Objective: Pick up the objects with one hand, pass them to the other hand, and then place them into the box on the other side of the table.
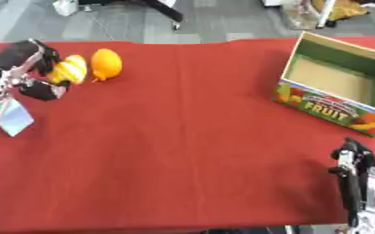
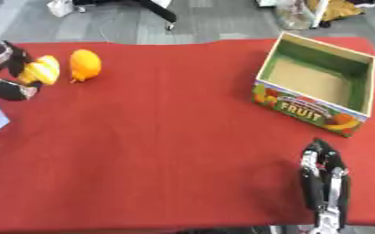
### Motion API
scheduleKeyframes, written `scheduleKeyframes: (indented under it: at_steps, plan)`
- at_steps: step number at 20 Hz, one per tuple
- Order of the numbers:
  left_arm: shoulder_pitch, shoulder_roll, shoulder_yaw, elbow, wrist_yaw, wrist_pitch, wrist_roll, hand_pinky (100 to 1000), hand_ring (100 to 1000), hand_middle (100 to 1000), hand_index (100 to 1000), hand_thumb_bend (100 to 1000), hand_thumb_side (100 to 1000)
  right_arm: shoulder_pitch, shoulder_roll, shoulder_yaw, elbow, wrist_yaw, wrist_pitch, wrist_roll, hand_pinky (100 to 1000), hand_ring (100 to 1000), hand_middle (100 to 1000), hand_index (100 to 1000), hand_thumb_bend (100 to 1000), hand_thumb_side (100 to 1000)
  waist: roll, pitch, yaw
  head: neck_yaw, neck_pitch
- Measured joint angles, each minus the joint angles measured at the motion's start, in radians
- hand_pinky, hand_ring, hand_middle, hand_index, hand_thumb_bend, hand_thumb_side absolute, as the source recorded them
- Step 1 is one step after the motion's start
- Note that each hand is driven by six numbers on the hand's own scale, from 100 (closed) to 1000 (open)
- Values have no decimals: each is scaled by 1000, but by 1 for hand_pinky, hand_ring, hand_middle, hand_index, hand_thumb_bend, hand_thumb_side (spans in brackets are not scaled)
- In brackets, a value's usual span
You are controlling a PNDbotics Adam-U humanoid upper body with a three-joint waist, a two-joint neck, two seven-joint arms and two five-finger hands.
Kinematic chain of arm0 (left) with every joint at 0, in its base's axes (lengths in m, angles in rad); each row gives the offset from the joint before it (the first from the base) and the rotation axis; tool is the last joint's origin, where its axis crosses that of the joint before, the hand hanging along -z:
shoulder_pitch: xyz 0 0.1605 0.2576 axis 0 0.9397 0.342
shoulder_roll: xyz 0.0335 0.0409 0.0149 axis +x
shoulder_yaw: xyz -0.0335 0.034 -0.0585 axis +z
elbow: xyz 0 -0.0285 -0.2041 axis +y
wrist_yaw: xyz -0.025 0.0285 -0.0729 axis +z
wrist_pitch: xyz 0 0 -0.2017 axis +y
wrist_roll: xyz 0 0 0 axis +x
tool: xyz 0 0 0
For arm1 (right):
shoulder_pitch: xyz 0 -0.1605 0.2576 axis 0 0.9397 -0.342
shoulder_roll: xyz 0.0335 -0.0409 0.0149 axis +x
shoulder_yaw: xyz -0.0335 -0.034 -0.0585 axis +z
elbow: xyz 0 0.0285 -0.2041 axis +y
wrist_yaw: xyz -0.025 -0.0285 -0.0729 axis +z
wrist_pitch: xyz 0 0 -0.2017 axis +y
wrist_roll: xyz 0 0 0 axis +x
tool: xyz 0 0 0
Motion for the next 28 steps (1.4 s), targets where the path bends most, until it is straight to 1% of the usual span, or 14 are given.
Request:
scheduleKeyframes:
  at_steps: [1, 2, 5, 8, 10, 13, 16, 19, 21, 25, 28]
  plan:
    - [20, 5, 18, -60, 49, 8, 17, 748, 461, 390, 509, 100, 156, 0, 0, -2, 0, 1, 0, 0, 453, 636, 541, 792, 100, 812, 0, 0, 1, -2, 0]
    - [42, 5, 35, -119, 105, 16, 37, 757, 454, 380, 496, 100, 214, -1, 0, -4, 0, 3, 0, 0, 454, 636, 541, 793, 100, 805, 0, 0, 3, -3, 0]
    - [112, -22, 62, -266, 280, 23, 92, 764, 455, 382, 496, 100, 253, -7, -2, -5, -7, 17, 6, 6, 455, 637, 541, 795, 100, 772, 0, 0, 8, -8, 0]
    - [170, -81, 53, -373, 403, 15, 109, 773, 453, 378, 490, 100, 323, -35, -33, -2, -48, 53, 31, 31, 461, 638, 542, 801, 100, 725, -5, 0, 13, -20, 0]
    - [189, -124, 28, -404, 460, 1, 99, 777, 455, 381, 492, 100, 335, -62, -71, 9, -97, 74, 59, 64, 464, 637, 542, 805, 100, 701, -11, 0, 16, -23, 0]
    - [195, -175, -20, -421, 506, -21, 64, 780, 457, 385, 495, 100, 355, -117, -142, 36, -192, 90, 109, 142, 467, 635, 541, 814, 100, 663, -13, -3, 21, -29, 0]
    - [188, -192, -74, -425, 525, -29, 14, 781, 461, 388, 499, 100, 354, -190, -212, 71, -256, 87, 139, 239, 462, 627, 531, 826, 100, 618, -16, -6, 24, -29, 0]
    - [166, -193, -121, -425, 527, -31, -34, 782, 462, 390, 501, 100, 351, -268, -261, 111, -275, 61, 137, 334, 449, 615, 516, 838, 100, 586, -17, -6, 25, -29, 0]
    - [147, -193, -142, -425, 529, -30, -58, 783, 464, 390, 501, 100, 352, -317, -281, 135, -278, 40, 128, 394, 435, 601, 503, 845, 100, 608, -17, -7, 26, -28, 0]
    - [121, -193, -175, -425, 544, -31, -91, 785, 465, 389, 500, 100, 354, -399, -301, 174, -283, 4, 112, 497, 402, 572, 473, 860, 100, 620, -17, -8, 27, -28, 0]
    - [101, -193, -195, -425, 563, -32, -113, 786, 468, 391, 501, 100, 348, -451, -310, 206, -283, -19, 107, 573, 395, 568, 468, 873, 100, 625, -19, -8, 30, -29, 0]
